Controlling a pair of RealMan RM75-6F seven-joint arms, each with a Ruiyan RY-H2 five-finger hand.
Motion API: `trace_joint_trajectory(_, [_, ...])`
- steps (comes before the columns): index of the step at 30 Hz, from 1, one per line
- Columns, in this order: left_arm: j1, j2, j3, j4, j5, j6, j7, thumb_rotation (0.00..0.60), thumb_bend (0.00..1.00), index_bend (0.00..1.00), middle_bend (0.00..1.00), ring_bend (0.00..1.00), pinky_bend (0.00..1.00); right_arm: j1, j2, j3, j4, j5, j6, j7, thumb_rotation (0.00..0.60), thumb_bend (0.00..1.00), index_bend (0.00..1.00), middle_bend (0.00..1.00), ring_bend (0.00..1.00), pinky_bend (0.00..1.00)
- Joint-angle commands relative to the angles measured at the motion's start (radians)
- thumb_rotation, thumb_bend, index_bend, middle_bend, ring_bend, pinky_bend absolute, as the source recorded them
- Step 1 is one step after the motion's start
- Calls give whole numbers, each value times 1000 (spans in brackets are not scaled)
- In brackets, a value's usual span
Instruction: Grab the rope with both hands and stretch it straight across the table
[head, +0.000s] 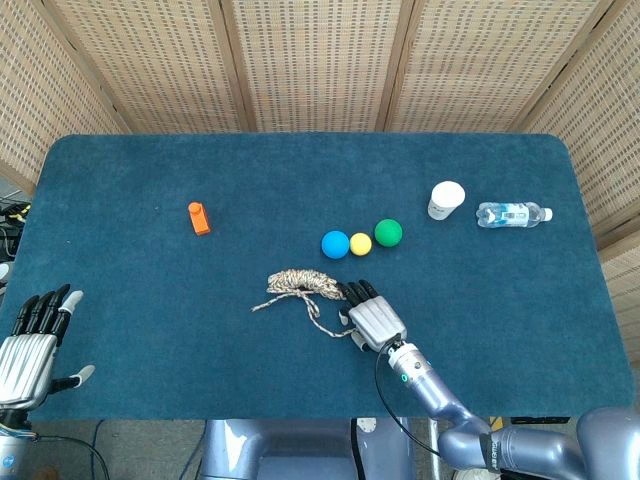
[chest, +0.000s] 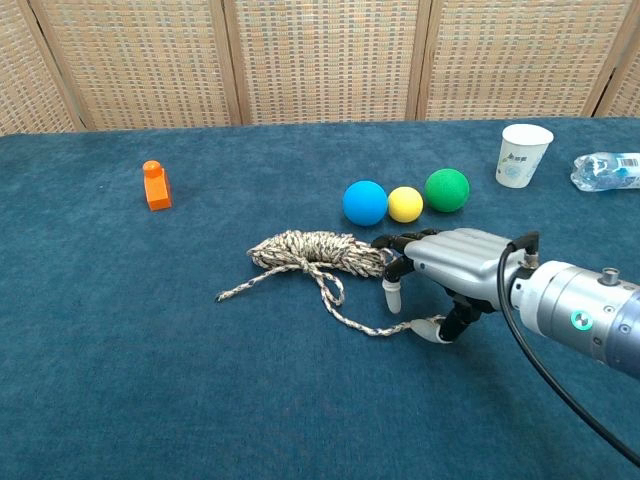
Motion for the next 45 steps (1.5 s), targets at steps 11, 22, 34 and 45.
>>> trace_joint_trajectory(11, [-2, 0, 2, -2, -1, -3, 3, 600, 0, 0, 0, 0, 0, -3, -36, -23, 61, -40, 31, 21, 600, 363, 490, 0, 0, 0])
trace_joint_trajectory(22, [-3, 2, 3, -2, -3, -3, -2, 600, 0, 0, 0, 0, 0, 4, -47, -20, 72, -23, 24, 2, 600, 382, 493, 0, 0, 0])
trace_joint_trajectory(34, [-6, 3, 2, -2, -8, -9, -3, 600, 0, 0, 0, 0, 0, 9, -62, -23, 96, -29, 32, -9, 600, 435, 592, 0, 0, 0])
trace_joint_trajectory(45, [-16, 3, 0, 1, -17, -26, -13, 600, 0, 0, 0, 0, 0, 4, -47, -20, 65, -71, 73, 4, 600, 511, 643, 0, 0, 0])
